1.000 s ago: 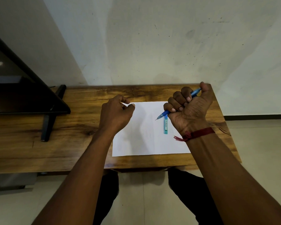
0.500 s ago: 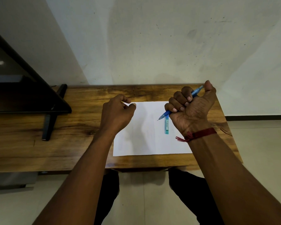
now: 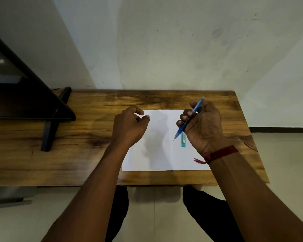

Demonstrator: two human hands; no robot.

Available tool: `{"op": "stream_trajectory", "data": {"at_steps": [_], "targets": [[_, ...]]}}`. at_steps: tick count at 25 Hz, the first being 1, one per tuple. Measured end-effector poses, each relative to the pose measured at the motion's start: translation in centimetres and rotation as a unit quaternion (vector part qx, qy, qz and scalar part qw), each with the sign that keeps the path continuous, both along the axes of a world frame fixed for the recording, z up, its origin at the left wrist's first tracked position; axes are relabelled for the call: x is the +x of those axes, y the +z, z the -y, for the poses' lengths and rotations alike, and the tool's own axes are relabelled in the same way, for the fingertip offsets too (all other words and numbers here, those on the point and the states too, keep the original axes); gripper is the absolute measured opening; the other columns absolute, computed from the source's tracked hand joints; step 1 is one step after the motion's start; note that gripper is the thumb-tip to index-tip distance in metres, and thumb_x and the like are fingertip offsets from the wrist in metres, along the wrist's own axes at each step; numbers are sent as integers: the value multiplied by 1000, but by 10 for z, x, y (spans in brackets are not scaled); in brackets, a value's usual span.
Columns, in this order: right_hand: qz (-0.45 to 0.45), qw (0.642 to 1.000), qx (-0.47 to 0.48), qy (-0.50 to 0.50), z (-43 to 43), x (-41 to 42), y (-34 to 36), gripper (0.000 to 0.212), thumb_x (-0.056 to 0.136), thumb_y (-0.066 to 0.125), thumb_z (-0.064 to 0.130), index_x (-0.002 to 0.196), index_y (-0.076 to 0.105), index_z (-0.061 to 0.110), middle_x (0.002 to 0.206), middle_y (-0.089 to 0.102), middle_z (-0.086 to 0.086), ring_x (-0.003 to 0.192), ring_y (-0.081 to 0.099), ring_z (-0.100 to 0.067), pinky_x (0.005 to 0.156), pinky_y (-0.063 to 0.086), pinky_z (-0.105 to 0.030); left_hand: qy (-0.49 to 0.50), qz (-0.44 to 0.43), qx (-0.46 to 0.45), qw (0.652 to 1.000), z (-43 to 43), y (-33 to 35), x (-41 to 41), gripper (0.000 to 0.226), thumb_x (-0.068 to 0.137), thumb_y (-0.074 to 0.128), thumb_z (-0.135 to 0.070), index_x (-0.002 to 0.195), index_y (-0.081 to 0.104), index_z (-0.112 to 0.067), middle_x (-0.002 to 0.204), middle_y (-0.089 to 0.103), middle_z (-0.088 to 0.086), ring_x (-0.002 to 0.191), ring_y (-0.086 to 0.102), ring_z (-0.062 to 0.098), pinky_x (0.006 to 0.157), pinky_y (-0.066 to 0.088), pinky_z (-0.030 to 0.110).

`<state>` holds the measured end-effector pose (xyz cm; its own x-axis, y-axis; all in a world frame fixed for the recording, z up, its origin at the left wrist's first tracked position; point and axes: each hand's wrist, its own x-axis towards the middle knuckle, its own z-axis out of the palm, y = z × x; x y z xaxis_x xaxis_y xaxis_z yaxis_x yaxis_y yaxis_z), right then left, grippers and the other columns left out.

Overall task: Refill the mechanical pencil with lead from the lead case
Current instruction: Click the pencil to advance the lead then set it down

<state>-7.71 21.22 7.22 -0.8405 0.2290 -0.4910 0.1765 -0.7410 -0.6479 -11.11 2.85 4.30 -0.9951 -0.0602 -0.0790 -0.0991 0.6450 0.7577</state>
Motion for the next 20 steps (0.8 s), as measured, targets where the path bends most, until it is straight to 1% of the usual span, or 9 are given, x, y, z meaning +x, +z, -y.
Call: {"op": "stream_trajectory", "data": {"at_steps": [3,6,8,10,11,13,15,17,20], "targets": [[58,997,48,26,6,-4,-14,18,97,47,24,96,58,10,71,52,-6,61,56,-18,56,52,-30,5,-4,-2,1000,1,-3,-4,10,78,66,-40,83,63,-31,62,58,-18,63,52,-7,53,33,13],[93,981,154,68,22,-10,-25,25,97,54,19,116,59,4,89,58,-9,79,65,-22,64,61,-35,4,1,-10,1000,8,-9,-6,11,78,66,-39,84,62,-31,64,57,-19,65,52,-5,55,35,15],[102,955,260,100,36,-11,-27,30,96,56,19,122,58,5,94,62,-7,80,69,-22,66,62,-34,0,6,-17,1000,12,-12,-5,13,79,66,-38,88,63,-29,65,57,-19,66,54,-3,58,39,21],[105,912,373,134,46,-10,-32,32,92,63,20,120,62,5,91,67,-5,73,71,-19,63,61,-29,-9,24,-24,999,15,-16,-4,18,80,67,-37,93,63,-26,66,55,-20,66,57,1,64,45,25],[107,881,435,150,48,-9,-35,32,89,67,21,117,65,6,87,69,-4,70,71,-18,63,61,-28,-16,38,-27,999,16,-18,-3,21,81,68,-37,97,63,-24,68,55,-19,68,58,5,67,48,26],[106,807,553,175,49,-9,-40,31,83,73,26,108,70,8,85,72,-4,71,70,-18,73,60,-34,-31,72,-29,997,17,-21,-2,26,83,68,-37,104,61,-23,79,61,-10,75,61,13,72,52,30],[110,748,628,182,49,-10,-44,33,81,75,30,106,72,8,96,74,-8,80,69,-22,85,56,-38,-44,103,-26,993,19,-23,-2,28,85,66,-35,109,58,-22,94,66,-1,81,62,17,73,52,31],[109,711,669,186,49,-13,-48,39,79,77,31,111,70,9,107,73,-10,90,68,-24,90,52,-35,-59,129,-19,990,20,-25,-1,30,87,63,-33,114,55,-22,105,65,3,86,61,19,69,48,29],[100,677,701,201,49,-16,-54,37,77,79,30,106,71,9,104,73,-10,86,66,-22,79,44,-26,-75,151,-17,985,22,-25,1,33,90,60,-31,121,53,-20,115,61,5,92,57,18,65,41,27]]}}
